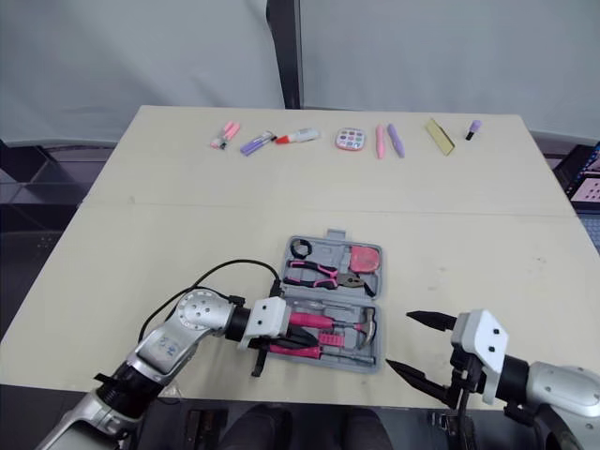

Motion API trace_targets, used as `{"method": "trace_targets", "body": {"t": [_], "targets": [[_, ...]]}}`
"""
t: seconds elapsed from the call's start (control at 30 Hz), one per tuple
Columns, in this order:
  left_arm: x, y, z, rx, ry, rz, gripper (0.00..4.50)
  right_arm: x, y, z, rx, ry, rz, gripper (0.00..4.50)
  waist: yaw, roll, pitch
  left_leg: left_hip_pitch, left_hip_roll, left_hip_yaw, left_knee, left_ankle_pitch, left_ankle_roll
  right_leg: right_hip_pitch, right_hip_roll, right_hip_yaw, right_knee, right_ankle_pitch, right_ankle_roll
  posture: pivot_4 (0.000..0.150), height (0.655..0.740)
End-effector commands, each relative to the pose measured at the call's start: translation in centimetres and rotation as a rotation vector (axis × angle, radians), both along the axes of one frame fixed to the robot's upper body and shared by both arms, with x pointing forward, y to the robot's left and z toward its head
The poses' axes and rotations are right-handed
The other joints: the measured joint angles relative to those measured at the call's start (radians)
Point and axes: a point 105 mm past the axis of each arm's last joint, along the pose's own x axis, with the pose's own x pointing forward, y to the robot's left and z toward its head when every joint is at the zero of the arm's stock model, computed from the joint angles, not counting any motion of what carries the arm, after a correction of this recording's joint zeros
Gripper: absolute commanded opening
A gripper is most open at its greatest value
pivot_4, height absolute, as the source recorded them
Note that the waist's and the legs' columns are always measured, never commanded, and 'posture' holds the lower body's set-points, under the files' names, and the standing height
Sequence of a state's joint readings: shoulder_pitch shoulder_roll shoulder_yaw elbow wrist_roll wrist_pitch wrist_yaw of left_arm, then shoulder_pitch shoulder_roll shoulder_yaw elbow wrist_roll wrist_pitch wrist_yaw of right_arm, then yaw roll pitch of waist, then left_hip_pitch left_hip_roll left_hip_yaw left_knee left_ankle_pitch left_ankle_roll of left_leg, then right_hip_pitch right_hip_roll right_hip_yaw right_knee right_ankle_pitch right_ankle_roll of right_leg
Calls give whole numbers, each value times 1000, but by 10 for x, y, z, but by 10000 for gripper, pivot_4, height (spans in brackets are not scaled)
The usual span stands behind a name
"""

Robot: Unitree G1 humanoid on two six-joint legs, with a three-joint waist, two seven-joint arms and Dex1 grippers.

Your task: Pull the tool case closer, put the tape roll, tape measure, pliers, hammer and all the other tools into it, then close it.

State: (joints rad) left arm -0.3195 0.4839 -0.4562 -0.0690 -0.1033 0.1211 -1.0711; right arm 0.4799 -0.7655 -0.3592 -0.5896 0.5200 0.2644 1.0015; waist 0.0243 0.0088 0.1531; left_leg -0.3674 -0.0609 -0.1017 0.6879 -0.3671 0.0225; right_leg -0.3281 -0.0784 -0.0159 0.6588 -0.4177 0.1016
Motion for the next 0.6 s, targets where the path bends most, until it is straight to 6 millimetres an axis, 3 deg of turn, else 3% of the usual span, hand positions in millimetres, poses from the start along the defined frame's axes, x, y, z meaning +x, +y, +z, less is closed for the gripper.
{"method": "trace_targets", "body": {"t": [0.03,0.6], "targets": [[-1,-2,-3,-2,-13,-8,501,2,-3,9,6,-40,-22,45000,0,0,0,0,0,0,0,0,0,0,0,0,0,0,0,1500,7134],[-2,4,-22,72,-1,-7,501,-1,-5,9,0,-42,-40,45000,0,0,0,0,0,0,0,0,0,0,0,0,0,0,0,1500,7134]]}}
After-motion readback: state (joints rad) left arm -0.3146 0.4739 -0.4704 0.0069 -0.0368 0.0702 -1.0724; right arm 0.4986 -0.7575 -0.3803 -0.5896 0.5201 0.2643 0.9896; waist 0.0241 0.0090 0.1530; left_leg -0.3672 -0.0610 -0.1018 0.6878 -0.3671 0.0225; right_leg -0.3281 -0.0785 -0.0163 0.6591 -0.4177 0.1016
